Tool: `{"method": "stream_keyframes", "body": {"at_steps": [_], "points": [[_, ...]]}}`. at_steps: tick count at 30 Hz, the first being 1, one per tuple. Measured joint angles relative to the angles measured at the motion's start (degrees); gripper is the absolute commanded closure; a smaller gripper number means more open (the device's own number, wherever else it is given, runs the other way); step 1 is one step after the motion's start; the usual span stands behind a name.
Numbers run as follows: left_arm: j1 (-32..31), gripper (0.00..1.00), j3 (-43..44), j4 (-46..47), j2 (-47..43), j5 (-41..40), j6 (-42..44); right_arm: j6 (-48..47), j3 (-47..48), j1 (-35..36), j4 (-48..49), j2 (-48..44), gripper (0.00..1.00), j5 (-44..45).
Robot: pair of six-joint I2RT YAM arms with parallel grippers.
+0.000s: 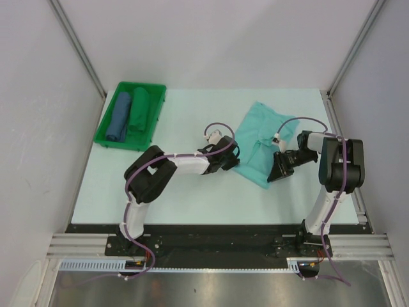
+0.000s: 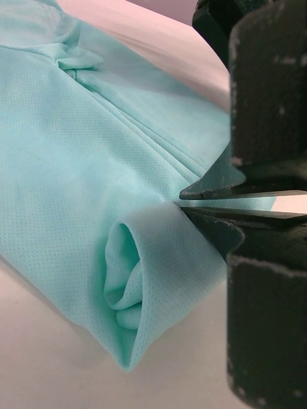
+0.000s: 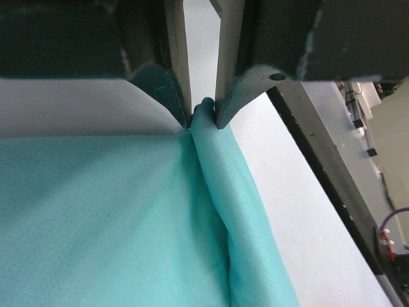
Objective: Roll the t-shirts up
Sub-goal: Roll the T-shirt to the center of the board.
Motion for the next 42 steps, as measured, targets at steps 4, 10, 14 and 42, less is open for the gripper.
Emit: {"method": "stream_keyframes", "body": {"at_steps": [4,10,14,42], "points": [[0.0,0.86,0.3,-0.5,0.0,0.1,0.0,0.4,0.0,0.1,0.5,0.0,0.63,2.7],[0.1,0.86,0.4,-0.7,0.1,0.2,0.0,2.5,-0.7,-0.2,1.9,-3.7,0.5,5.7],[0.1,0.86,0.7,-1.0,0.2,0.3,0.0,4.2,-2.6,-0.1,8.3,-14.0,0.46,11.3],[0.9,0.86,1.3,-1.2,0.7,2.1,0.1,1.8,-30.7,46.3,44.7,-34.9,0.38,59.0]]}}
